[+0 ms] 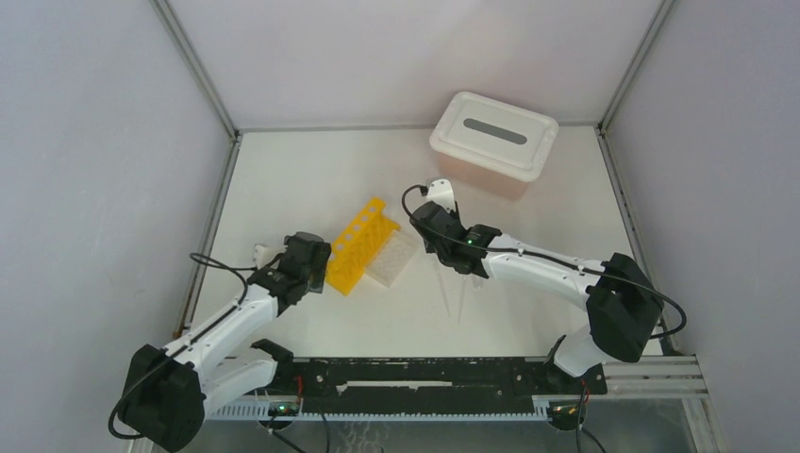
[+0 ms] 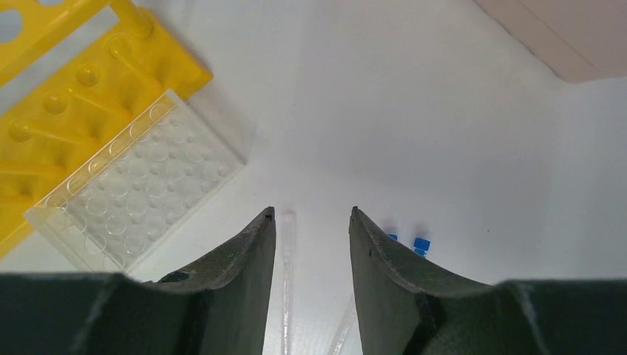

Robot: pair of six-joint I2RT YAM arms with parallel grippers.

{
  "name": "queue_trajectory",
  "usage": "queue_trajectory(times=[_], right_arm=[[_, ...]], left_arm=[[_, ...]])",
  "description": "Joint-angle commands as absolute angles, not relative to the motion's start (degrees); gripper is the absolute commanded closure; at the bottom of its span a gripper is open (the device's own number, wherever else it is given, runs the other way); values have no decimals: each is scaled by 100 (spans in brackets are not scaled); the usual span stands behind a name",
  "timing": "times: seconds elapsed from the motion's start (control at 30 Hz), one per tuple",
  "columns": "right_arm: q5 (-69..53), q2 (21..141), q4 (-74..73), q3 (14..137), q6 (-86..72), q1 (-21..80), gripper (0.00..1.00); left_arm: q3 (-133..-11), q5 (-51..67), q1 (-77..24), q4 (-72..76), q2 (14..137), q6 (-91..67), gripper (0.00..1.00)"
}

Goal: Organize the chemistry lab equipment

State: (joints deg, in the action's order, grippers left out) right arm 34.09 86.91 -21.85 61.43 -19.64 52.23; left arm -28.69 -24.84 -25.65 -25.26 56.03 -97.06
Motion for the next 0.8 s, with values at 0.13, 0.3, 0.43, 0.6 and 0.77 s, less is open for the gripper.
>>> queue_trajectory(times=[0.13,0.3,0.43,0.6,0.77], right_arm=[[3528,8841,-2172,6141,-1988,5256,51],[3414,8840,-2170,6027,-2000,5256,51],[3270,8881,-2206,5936,-2046,5256,51],[3002,8959,-2142,5763,-2139,5269,51],[2759,9120,-1984,5544,-2239,5280,50]], left_arm=[[-3239,-2409,-2628,-2183,6139,-9760,24],[-3451,-2409,-2628,-2048,6442,-9704,24],[-3586,-2415,-2628,-1947,6682,-9678,24],[-3753,-2430,-2628,-1830,6936,-9637,24],[-3885,-2452,-2604,-1731,7157,-9601,24]])
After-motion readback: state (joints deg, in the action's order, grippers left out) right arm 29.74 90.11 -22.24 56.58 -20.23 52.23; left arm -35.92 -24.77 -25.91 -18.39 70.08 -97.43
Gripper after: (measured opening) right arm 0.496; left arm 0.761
